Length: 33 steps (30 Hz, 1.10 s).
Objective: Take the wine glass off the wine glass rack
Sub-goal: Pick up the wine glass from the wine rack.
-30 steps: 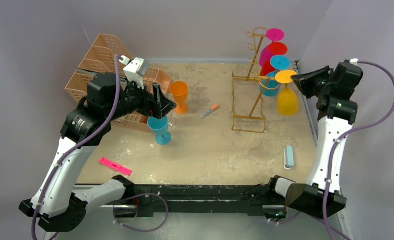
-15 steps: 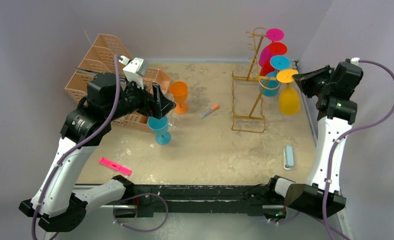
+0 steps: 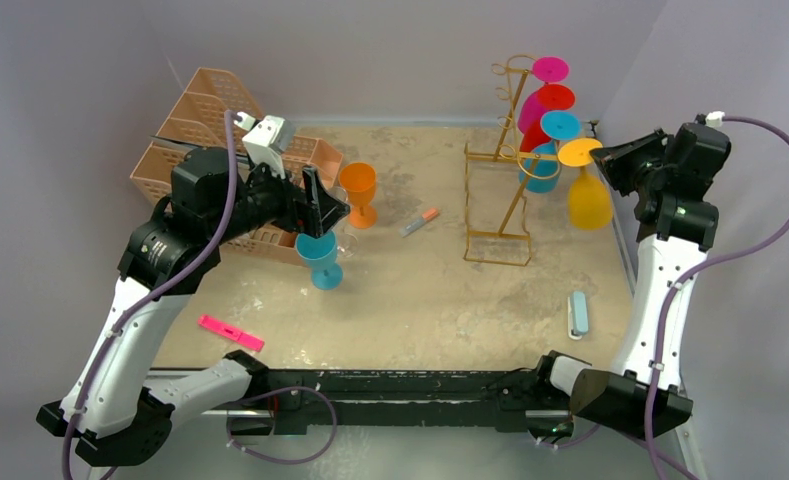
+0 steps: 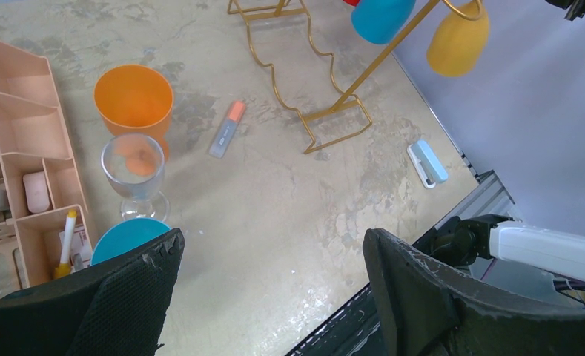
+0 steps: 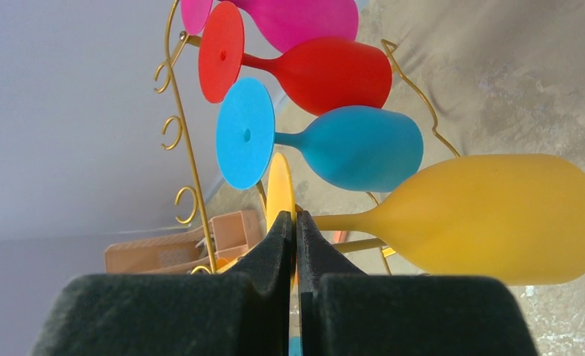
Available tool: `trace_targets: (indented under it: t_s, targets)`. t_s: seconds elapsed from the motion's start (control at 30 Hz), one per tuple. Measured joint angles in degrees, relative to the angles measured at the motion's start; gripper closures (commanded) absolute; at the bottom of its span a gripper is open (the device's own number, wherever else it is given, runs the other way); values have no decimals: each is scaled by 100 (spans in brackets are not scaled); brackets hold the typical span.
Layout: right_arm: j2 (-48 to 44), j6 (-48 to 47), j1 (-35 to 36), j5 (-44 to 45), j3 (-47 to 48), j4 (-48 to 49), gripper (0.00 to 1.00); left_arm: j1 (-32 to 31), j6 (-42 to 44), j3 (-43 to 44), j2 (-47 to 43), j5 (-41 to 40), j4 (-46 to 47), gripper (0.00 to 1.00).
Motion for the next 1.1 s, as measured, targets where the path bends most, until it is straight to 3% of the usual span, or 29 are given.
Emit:
trace_targets:
  t_s: [0.67,1.1]
  targets:
    - [-275,-457,0,-247,-2,160,100,0,22,0,-35,216,-57,9]
    - [-1248,-590,0,-289,-321,-48,100,0,74,-109,-157,647,-177,9]
